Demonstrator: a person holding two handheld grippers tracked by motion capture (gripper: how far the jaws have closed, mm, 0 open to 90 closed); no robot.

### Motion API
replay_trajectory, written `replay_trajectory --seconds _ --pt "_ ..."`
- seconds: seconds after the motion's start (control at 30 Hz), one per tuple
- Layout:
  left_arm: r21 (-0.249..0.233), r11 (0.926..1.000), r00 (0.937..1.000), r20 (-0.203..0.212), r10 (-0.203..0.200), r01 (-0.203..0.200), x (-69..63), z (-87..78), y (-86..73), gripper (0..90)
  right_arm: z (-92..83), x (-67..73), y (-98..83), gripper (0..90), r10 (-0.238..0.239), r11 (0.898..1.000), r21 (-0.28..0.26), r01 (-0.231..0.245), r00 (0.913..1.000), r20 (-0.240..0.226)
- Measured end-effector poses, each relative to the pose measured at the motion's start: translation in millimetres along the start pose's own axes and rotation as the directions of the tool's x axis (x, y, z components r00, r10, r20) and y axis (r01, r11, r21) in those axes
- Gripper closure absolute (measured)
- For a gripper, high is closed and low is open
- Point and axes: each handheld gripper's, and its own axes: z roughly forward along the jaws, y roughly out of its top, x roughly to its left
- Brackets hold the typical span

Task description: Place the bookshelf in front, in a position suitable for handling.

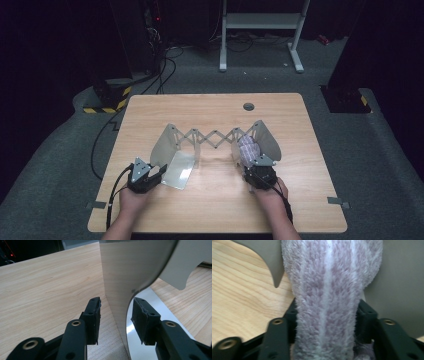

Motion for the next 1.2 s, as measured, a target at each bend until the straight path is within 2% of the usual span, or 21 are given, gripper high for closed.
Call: replay_trajectory --seconds 0.1,0.17,0.3,0.4,0.47,0.63,0.93,0.97,1.03,1.2 --pt "0.0 1.0 1.0 -0.001 0.001 -0.001 0.4 -0.1 0.1 58.0 -5.8 -0.8 -0.1 44.0 0.007 1.0 -0.018 -0.007 0.9999 -0.007" --pt "-0.001 1.0 1.0 -0.001 0.001 -0.001 0.8 -0.2 0.2 58.0 -15.7 -2.3 0.6 41.7 0.01 0.998 -0.06 -0.01 0.9999 -0.007" --pt "0.0 1.0 1.0 0.002 0.003 -0.003 0.2 0.1 0.1 58.0 -18.9 -1.9 1.8 43.5 0.015 0.997 -0.078 -0.016 0.9998 -0.009" --pt "0.0 1.0 1.0 0.002 0.006 -0.006 -0.2 0.4 0.1 58.0 -14.8 -1.1 2.0 48.3 0.009 0.998 -0.07 -0.01 0.9999 -0.006" --pt "0.001 1.0 1.0 0.003 0.008 -0.008 -0.2 0.7 0.0 58.0 -5.8 -0.9 2.6 58.9 0.015 0.999 -0.052 -0.015 0.9999 -0.006" --pt "0.005 0.9999 0.9999 0.004 0.012 -0.012 -0.1 0.5 -0.1 57.9 0.4 -1.8 2.4 64.0 0.016 1.0 -0.024 -0.016 0.9997 -0.018" --pt "0.002 0.9999 0.9999 0.003 0.01 -0.01 0.0 -0.8 -0.4 57.4 -24.3 -12.3 -11.8 63.7 0.02 1.0 0.024 -0.019 0.9988 -0.044" --pt "0.0 1.0 1.0 0.003 0.009 -0.009 0.2 -1.4 -0.1 57.4 -33.1 -12.9 -18.3 63.5 0.017 0.999 0.035 -0.016 0.9991 -0.039" --pt "-0.002 1.0 1.0 0.003 0.009 -0.009 0.2 -1.7 0.0 57.3 -40.2 -13.0 -24.0 63.4 0.011 0.999 0.041 -0.009 0.9993 -0.036" --pt "-0.006 1.0 1.0 0.005 0.004 -0.004 0.0 -1.5 0.4 57.2 -43.8 -12.9 -27.2 63.2 0.009 0.999 0.045 -0.007 0.9995 -0.032"
